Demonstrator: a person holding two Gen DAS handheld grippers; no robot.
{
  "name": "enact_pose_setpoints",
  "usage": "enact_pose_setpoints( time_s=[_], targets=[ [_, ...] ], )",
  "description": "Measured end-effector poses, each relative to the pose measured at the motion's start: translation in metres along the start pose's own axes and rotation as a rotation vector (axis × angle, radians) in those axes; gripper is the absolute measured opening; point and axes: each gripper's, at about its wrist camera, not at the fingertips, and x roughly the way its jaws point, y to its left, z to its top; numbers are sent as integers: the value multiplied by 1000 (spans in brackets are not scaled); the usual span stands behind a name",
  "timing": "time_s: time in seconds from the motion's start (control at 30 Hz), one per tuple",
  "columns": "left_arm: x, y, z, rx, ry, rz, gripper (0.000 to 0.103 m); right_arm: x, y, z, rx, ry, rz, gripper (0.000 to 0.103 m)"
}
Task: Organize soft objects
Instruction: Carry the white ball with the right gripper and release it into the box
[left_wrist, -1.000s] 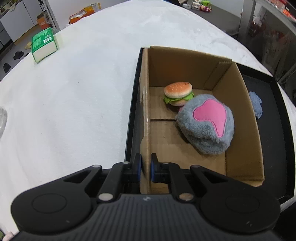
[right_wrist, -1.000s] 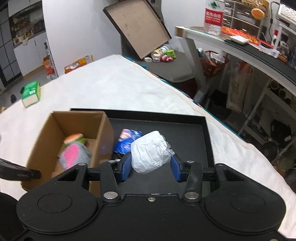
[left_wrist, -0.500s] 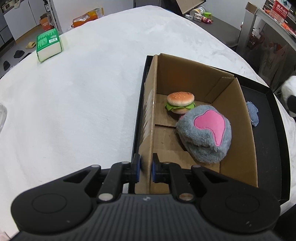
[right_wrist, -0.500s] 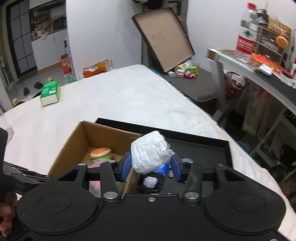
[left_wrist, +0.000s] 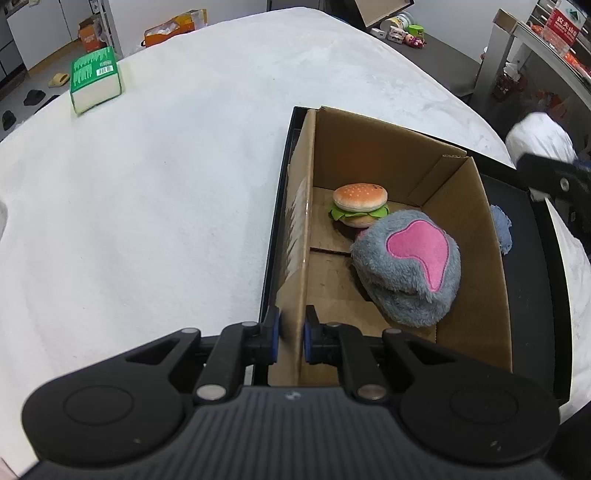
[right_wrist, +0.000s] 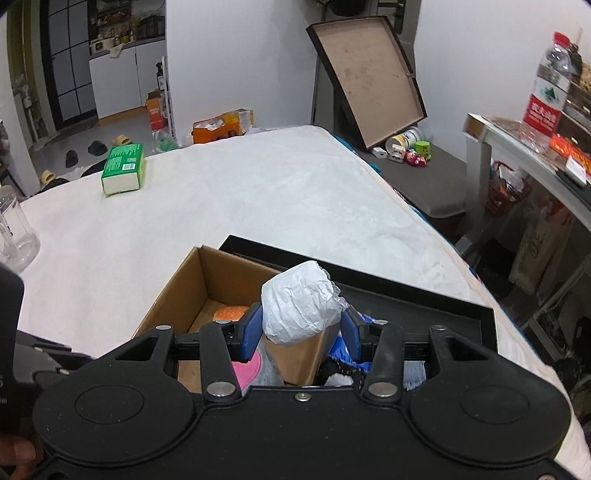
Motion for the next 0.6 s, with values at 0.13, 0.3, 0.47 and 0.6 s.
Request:
enact_pose_setpoints(
  time_s=[0.13, 0.3, 0.47, 0.6],
  targets=[
    [1, 3, 1, -6, 4, -8, 11, 4, 7, 8, -25, -7, 4, 48],
    [3, 4, 0, -4, 9, -8, 11, 7, 13, 5, -63, -12, -24, 59],
    [4, 3, 0, -5, 8, -6, 12, 9, 3, -8, -39, 12, -29, 59],
    [3, 0, -1, 6, 4, 5, 11, 9, -8, -22, -25, 32, -34, 59]
  ],
)
